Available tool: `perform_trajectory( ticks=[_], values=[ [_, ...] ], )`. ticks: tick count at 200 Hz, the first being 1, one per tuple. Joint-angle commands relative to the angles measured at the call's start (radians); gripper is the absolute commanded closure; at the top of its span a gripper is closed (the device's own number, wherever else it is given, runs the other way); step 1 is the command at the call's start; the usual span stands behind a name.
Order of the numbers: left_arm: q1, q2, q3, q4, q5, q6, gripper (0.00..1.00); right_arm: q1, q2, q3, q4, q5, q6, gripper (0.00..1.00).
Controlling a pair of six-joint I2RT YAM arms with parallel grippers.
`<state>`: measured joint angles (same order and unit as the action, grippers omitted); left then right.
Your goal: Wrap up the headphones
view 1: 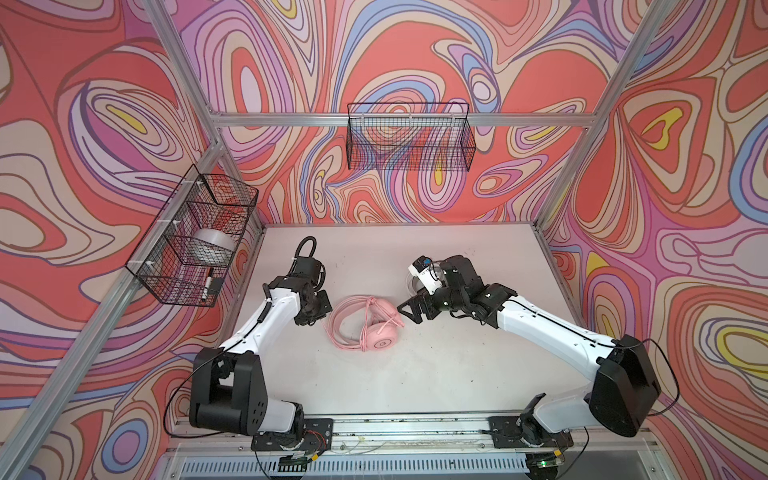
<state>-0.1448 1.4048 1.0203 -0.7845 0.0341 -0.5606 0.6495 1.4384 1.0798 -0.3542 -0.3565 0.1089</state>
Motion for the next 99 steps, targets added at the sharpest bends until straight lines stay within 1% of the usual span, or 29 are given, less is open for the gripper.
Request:
perform_trajectory(
  ticks=[1,47,72,99],
  values=[
    [-0.035,-0.015,0.028,-0.059,0.036,-0.002,1.0,0.007,-0.004,0.015,-0.01,0.014,-0.014,0.01],
    [-0.153,0.067,0.073,-0.051,0.037,-0.014,1.0,0.007,-0.02,0.008,-0.02,0.028,-0.018,0.01],
    [-0.185,0.115,0.091,-0.035,0.048,-0.014,1.0,0.007,-0.026,0.002,-0.025,0.034,-0.02,0.02],
    [-0.195,0.173,0.109,-0.012,0.065,-0.012,1.0,0.008,-0.027,0.0,-0.023,0.04,-0.023,0.02]
  ],
)
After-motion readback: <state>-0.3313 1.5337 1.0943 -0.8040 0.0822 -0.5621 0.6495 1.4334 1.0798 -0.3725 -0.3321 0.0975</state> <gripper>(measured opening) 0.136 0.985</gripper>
